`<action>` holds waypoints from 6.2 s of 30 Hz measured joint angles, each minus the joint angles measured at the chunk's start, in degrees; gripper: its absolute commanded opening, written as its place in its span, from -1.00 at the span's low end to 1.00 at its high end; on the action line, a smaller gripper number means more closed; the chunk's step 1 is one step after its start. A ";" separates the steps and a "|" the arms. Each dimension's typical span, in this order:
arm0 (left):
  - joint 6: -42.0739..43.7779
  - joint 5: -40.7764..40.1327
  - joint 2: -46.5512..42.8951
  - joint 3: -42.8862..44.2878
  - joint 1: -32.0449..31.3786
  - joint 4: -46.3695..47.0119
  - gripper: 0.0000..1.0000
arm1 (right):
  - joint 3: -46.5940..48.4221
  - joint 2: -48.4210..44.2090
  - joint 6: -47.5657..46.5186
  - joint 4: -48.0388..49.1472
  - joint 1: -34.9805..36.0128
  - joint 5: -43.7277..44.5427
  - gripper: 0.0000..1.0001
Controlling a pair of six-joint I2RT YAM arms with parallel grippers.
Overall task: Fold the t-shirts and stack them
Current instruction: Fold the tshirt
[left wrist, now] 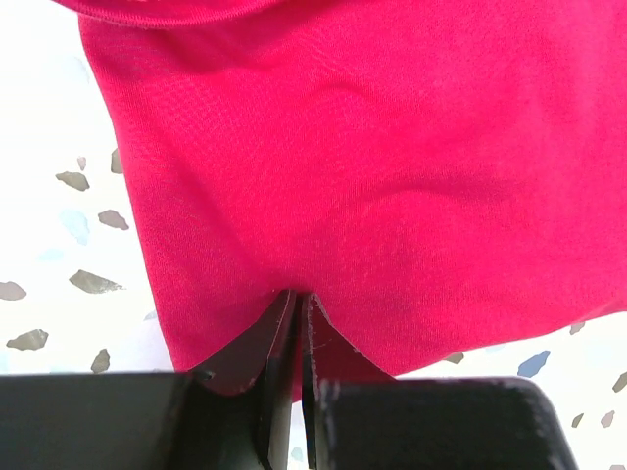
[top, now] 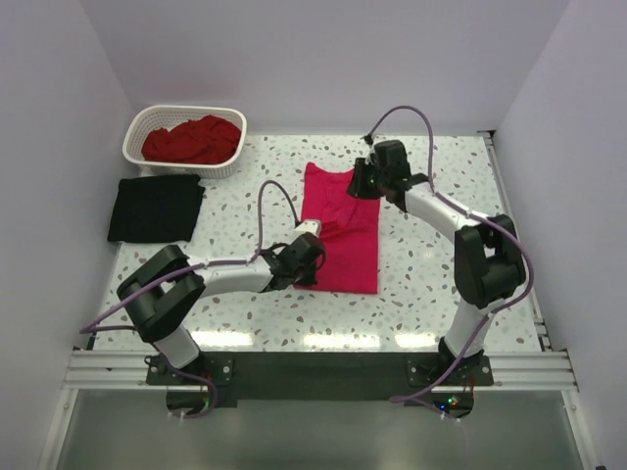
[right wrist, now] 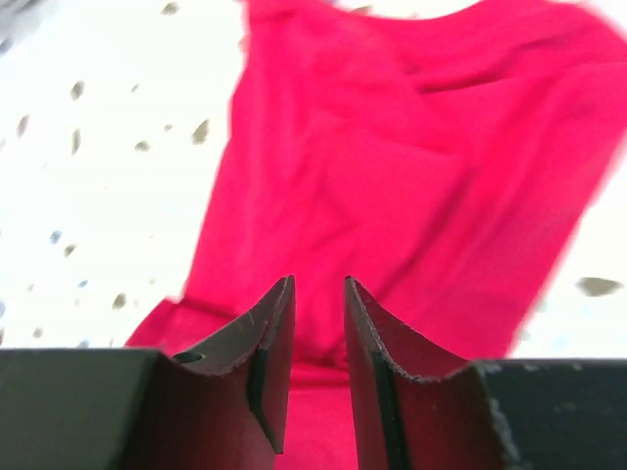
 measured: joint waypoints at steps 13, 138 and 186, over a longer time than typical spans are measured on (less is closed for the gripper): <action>-1.18 0.15 -1.07 -0.92 0.07 -0.63 -0.76 | -15.69 -1.29 -0.22 7.28 13.70 -18.82 -0.38; -6.73 -0.87 -14.12 -6.75 0.11 -13.57 0.47 | -38.03 -26.03 12.96 -19.74 14.62 6.51 -0.17; -5.97 -1.90 -10.36 -5.11 -0.70 -15.67 -0.09 | -34.88 -21.79 15.08 -20.61 20.50 13.09 -1.00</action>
